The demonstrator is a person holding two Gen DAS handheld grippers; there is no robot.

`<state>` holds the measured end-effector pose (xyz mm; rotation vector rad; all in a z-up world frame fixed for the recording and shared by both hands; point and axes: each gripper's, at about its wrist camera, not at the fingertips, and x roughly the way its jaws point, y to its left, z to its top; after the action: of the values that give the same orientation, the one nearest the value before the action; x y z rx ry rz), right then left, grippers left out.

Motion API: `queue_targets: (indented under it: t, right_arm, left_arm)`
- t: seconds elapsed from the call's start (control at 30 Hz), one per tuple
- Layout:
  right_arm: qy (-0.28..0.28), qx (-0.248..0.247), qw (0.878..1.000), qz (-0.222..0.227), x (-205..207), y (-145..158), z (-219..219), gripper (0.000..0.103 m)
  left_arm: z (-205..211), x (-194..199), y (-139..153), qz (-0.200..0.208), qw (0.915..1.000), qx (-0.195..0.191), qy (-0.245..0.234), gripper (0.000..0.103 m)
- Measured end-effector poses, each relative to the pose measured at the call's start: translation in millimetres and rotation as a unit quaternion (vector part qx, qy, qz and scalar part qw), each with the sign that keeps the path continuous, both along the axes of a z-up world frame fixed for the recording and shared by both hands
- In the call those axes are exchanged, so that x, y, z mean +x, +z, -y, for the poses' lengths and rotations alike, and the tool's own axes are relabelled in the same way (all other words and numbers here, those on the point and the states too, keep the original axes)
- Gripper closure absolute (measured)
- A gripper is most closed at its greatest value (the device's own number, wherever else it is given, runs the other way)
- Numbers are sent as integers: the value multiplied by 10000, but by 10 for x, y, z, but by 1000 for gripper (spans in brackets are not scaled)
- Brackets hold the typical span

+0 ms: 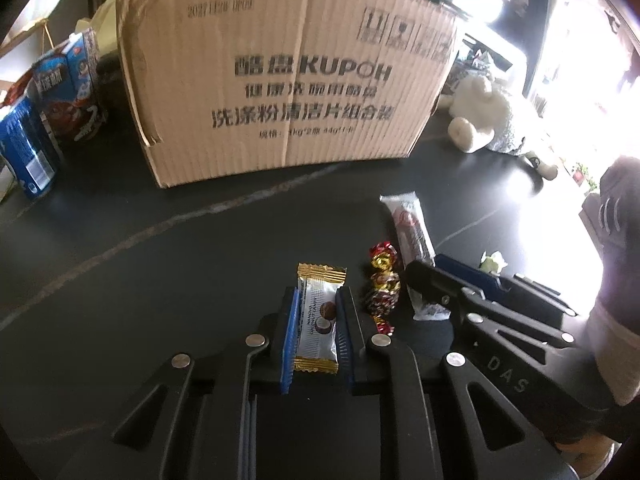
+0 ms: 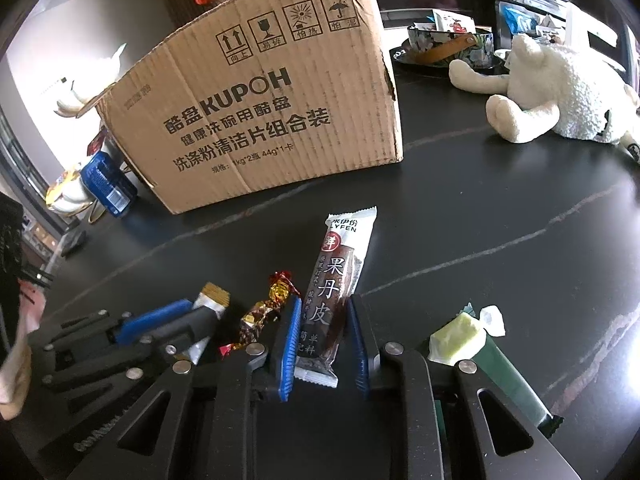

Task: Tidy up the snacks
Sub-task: 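Lift both held snacks and carry them over the cardboard box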

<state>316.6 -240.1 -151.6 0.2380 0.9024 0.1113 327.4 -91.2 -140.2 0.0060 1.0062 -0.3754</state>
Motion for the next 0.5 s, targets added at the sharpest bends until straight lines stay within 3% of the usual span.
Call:
queue_targets:
  t: [0.5]
  right_arm:
    - [-61, -31, 9996, 264, -187, 203, 14, 83]
  left_arm:
    - [-22, -153, 305, 270, 9996, -65, 19, 84]
